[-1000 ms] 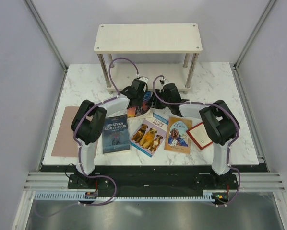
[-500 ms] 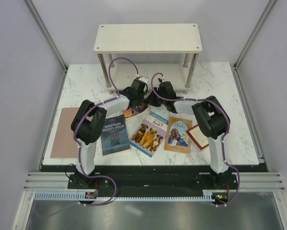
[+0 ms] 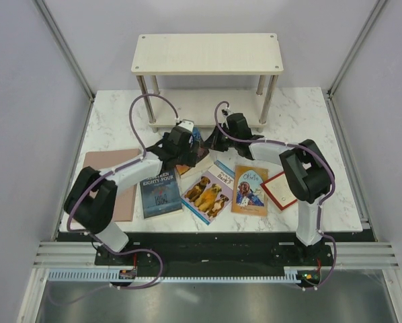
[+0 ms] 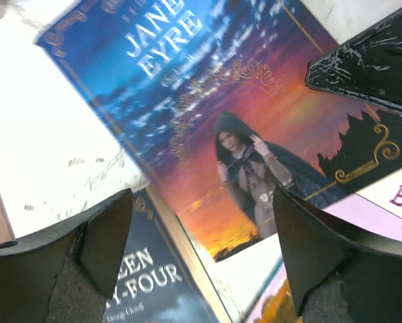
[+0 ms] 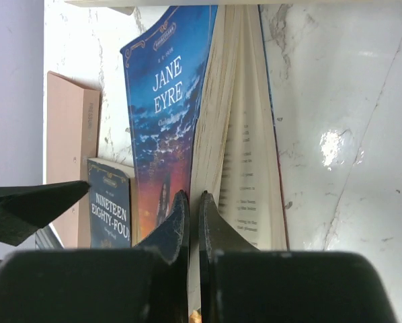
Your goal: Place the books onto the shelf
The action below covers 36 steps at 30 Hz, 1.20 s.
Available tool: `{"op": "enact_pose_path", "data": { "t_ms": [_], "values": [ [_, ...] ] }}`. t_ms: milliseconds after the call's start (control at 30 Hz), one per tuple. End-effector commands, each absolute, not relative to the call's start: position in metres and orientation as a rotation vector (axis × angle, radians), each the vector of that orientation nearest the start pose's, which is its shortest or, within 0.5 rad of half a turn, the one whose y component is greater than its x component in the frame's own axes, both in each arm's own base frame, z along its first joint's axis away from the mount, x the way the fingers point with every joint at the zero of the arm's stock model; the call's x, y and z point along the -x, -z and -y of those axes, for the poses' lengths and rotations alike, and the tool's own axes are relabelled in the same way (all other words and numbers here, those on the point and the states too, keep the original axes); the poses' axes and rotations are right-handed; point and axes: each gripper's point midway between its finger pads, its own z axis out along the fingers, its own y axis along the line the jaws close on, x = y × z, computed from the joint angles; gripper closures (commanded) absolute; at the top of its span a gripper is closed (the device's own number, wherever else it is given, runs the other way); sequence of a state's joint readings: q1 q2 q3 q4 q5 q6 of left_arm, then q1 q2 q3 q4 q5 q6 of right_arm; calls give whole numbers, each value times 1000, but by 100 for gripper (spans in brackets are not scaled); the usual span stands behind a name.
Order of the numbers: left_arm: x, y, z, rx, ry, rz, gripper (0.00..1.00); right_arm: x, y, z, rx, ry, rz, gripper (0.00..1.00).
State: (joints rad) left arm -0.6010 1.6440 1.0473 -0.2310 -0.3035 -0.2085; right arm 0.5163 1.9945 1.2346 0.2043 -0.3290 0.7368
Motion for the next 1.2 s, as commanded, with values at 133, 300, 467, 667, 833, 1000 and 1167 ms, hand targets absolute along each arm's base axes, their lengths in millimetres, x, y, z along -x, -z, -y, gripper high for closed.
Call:
{"op": "enact_pose_path", "data": {
  "t_ms": [133, 300, 467, 667, 833, 1000, 1167],
  "values": [
    [-350, -133, 192, -42, 243, -2167, 0, -421, -184, -342, 24, -1274, -2090, 100],
    [-342, -140, 191, 20, 330, -2160, 0, -430, -211, -334, -1, -1308, -2037, 100],
    [-329, -132, 185, 139, 442, -2169, 0, -439, -242, -334, 6, -1355, -1983, 100],
    [-312, -114, 167, 478, 791, -2072, 0, -438, -264, -335, 7, -1416, -1938, 100],
    [-309, -111, 164, 522, 913, -1961, 0, -432, -269, -333, 5, -1437, -1928, 100],
    [-307, -125, 174, 555, 1085, -1823, 0, -428, -273, -333, -3, -1466, -1915, 100],
    [-309, -134, 184, 531, 1190, -1771, 0, -425, -270, -333, -4, -1478, -1921, 100]
  ]
}}
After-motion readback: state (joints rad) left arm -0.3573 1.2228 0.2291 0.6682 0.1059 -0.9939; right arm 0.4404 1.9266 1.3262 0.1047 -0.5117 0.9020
